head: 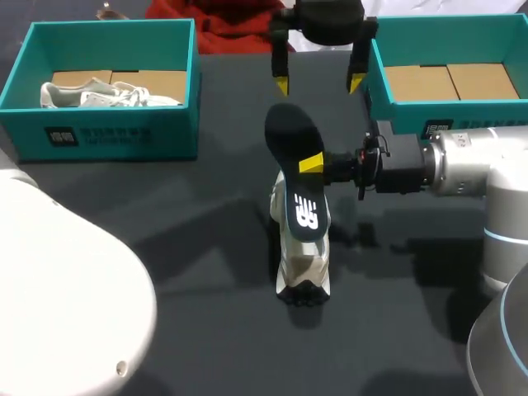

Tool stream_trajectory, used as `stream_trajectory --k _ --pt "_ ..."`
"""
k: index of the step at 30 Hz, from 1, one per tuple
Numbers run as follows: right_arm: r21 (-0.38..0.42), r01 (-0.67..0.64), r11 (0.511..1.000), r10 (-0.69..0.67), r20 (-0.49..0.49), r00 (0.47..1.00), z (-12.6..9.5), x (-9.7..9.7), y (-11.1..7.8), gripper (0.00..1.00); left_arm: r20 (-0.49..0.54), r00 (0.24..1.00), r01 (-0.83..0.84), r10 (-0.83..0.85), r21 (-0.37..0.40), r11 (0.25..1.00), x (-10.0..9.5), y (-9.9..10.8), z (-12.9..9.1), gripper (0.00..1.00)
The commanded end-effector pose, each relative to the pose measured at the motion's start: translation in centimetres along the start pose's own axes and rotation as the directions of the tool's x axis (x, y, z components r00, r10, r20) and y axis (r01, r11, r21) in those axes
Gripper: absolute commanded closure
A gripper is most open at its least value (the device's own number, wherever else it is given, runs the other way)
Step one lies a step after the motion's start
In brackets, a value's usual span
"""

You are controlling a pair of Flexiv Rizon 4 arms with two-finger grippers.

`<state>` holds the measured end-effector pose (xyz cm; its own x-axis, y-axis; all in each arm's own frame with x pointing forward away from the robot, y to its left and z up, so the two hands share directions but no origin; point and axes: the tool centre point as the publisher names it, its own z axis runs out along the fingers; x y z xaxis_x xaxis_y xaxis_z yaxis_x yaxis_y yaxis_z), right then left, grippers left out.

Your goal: Take the shoe out of the shoebox, open the shoe tongue, remove and reinsert the insole, then place the shoe into the shoebox

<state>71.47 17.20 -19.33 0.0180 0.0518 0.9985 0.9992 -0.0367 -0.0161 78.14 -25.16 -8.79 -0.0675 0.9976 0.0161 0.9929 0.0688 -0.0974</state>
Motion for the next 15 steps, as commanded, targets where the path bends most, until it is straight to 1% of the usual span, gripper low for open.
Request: stream_trajectory --k 1,6,11,15 --pt "-0.002 -0.001 1.000 0.001 0.003 1.000 0.1 0.0 -0.1 1.00 0.049 0.999 -0.001 0.001 -0.004 1.000 0.5 -0.4 0.1 0.00" --pt "-0.002 -0.001 1.000 0.001 0.003 1.000 0.1 0.0 -0.1 1.00 0.131 0.991 -0.006 0.004 0.016 1.000 1.5 -0.9 0.4 0.00" --pt "-0.002 -0.001 1.000 0.001 0.003 1.000 0.1 0.0 -0.1 1.00 0.272 0.962 0.004 -0.009 0.016 1.000 2.9 -1.5 0.4 0.00" --pt "-0.002 -0.001 1.000 0.001 0.003 1.000 0.1 0.0 -0.1 1.00 0.399 0.917 0.011 -0.009 -0.001 1.000 4.1 -2.0 0.5 0.00"
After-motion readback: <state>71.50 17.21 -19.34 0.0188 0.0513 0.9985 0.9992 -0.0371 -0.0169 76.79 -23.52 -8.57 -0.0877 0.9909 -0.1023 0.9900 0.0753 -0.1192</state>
